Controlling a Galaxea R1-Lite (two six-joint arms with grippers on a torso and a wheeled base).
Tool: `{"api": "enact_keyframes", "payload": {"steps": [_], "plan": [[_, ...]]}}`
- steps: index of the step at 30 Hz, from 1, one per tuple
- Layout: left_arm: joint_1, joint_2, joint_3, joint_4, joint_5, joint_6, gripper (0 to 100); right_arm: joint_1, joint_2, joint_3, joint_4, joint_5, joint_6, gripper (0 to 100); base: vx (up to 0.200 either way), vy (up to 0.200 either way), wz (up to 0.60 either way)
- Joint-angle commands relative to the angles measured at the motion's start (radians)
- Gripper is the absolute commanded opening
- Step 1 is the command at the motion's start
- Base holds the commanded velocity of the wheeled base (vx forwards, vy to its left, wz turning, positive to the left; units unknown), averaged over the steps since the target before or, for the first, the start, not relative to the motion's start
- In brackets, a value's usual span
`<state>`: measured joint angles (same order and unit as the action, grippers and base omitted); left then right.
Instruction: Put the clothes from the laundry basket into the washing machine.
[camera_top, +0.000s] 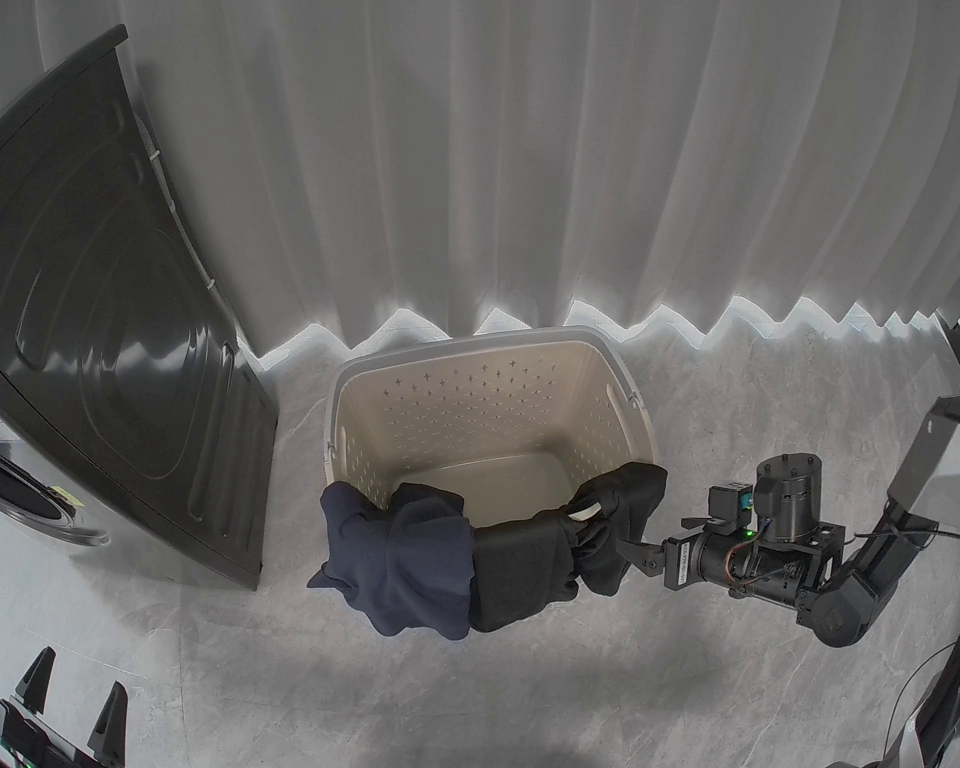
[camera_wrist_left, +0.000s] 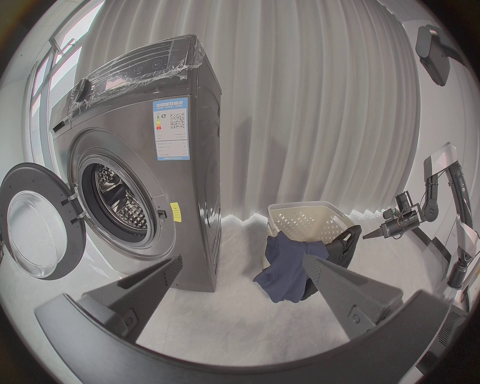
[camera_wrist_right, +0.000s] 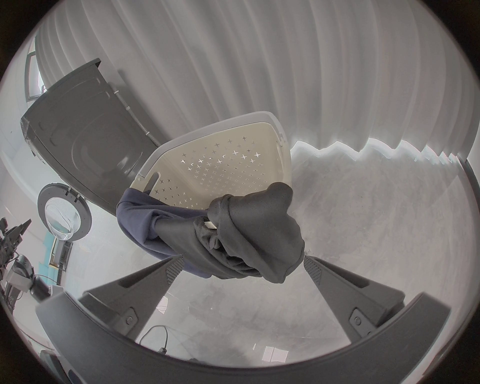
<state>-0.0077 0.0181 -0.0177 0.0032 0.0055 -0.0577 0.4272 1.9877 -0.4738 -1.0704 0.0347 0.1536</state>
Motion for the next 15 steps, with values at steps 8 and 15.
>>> {"api": "enact_keyframes", "payload": {"steps": [8, 15], "plan": [[0.0, -0.015, 0.018, 0.0, 0.001, -0.001, 100, -0.01, 0.115, -0.08, -0.005, 0.002, -0.002, 100, 0.0, 0.0, 0.0], [0.0, -0.015, 0.018, 0.0, 0.001, -0.001, 100, -0.012, 0.191, -0.108, -0.075, 0.002, -0.002, 100, 0.0, 0.0, 0.0]]}}
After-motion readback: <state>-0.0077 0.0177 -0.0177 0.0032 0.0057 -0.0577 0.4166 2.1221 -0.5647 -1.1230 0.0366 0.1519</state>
